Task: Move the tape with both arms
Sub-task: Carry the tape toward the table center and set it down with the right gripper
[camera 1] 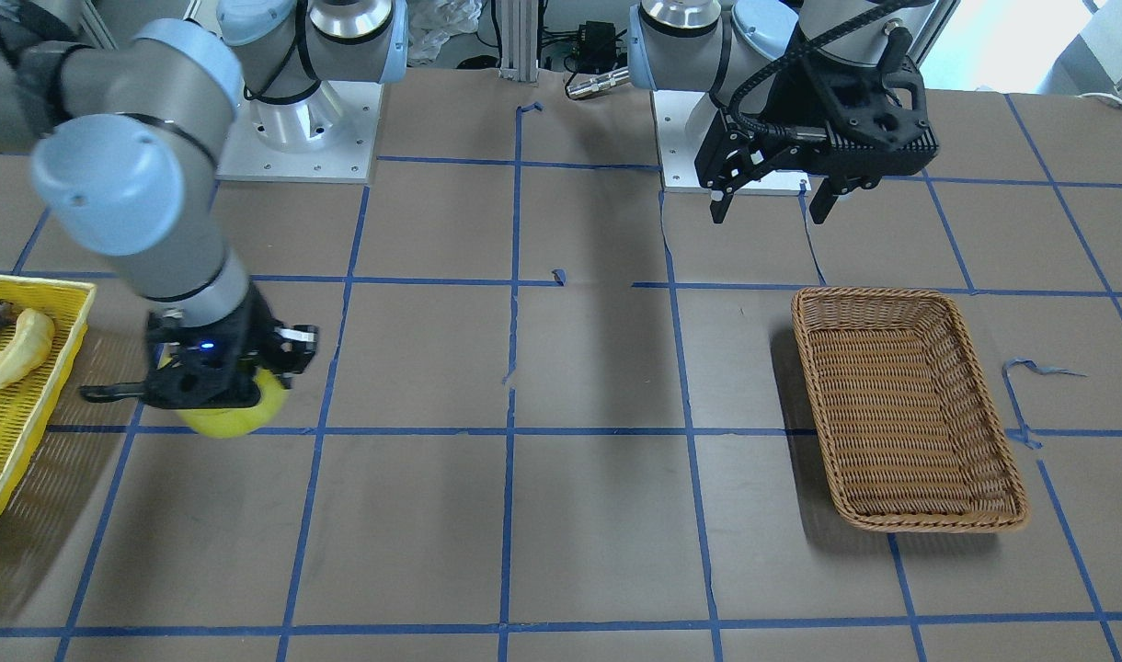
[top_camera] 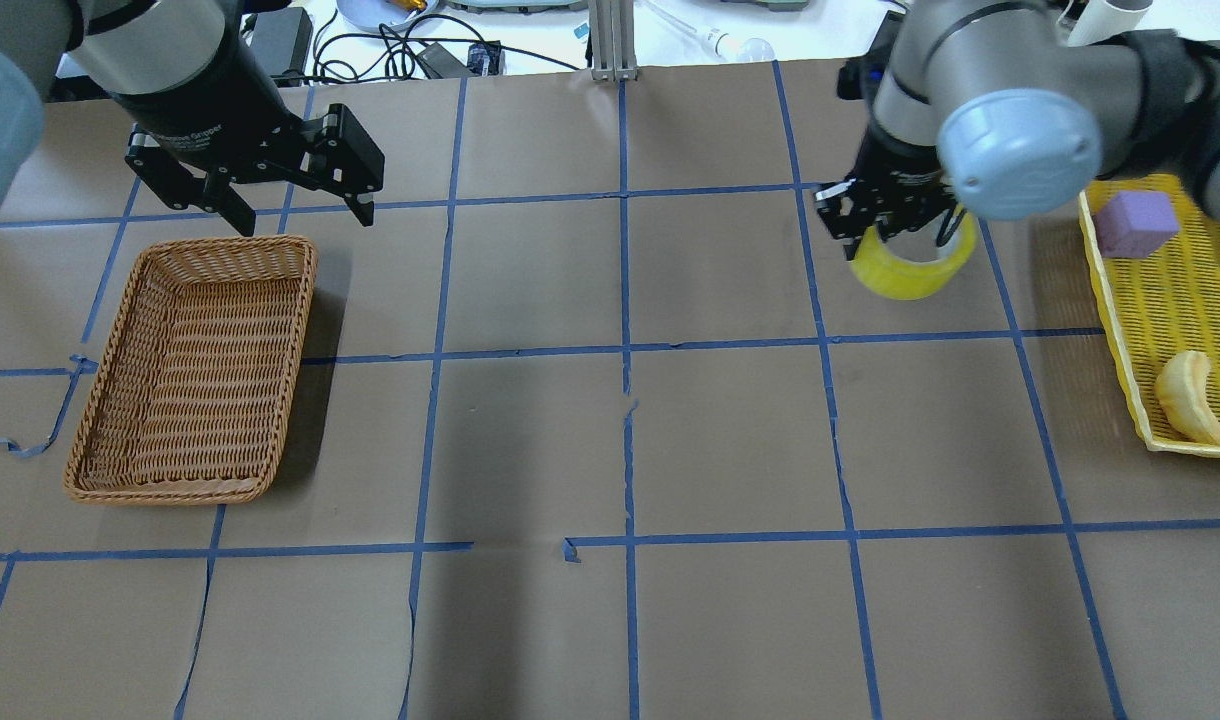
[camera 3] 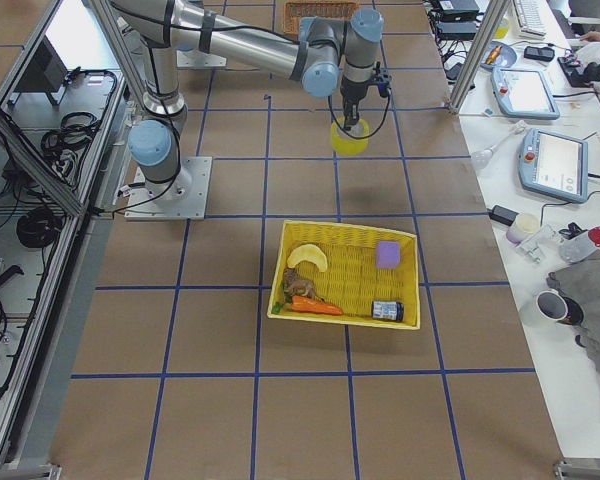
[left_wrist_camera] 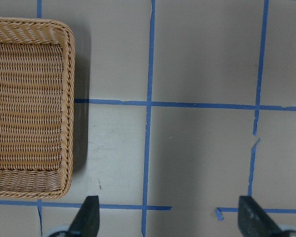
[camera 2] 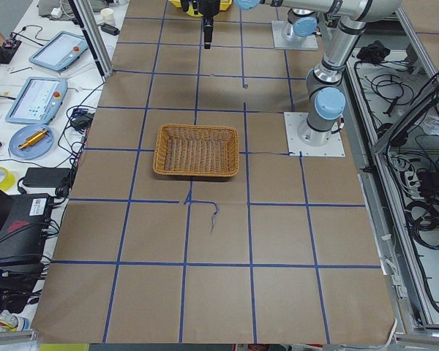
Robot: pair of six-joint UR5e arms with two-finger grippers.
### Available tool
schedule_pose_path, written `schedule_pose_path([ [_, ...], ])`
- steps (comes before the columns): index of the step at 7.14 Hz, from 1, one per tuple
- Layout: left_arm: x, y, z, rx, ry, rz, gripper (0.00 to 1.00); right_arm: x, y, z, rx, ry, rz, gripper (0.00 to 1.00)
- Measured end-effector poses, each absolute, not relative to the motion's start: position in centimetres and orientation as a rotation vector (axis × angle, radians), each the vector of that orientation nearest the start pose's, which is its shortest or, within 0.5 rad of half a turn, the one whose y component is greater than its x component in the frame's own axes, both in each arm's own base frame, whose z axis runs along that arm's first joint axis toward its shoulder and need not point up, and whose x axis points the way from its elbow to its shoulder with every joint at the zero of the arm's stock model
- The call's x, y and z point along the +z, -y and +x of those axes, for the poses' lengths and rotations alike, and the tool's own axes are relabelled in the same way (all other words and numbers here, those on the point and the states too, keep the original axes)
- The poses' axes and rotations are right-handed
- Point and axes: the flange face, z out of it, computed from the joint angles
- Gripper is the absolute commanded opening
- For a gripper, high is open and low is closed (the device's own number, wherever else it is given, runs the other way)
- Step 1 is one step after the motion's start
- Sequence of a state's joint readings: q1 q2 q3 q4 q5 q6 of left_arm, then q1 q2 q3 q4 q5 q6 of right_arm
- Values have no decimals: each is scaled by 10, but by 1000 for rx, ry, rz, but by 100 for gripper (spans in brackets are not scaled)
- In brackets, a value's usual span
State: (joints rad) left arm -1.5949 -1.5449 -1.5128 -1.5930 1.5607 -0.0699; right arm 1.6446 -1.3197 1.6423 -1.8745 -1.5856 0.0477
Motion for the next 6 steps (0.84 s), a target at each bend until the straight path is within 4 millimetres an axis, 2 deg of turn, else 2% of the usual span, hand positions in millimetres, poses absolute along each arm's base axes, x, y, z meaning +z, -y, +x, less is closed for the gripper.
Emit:
schedule_pose_path([
  [1,527,484,-144,-95,-3152,-78,100,333,549,244,8,-3158,-1,0],
  [2,526,489,-139,-91,-3149,-94,100,308,536,303,-12,-3151,17,0],
  [3,526,491,-135,-90,-3143,-107,100,280,527,346,-19,-3127,22,0],
  [4,524,493,-133,-85,-3138,-114,100,255,525,372,-35,-3090,30,25],
  [5,516,497,-132,-59,-3138,-124,100,235,527,386,-60,-3070,44,49],
  [6,502,499,-132,-14,-3142,-134,100,226,528,393,-82,-3065,54,94],
])
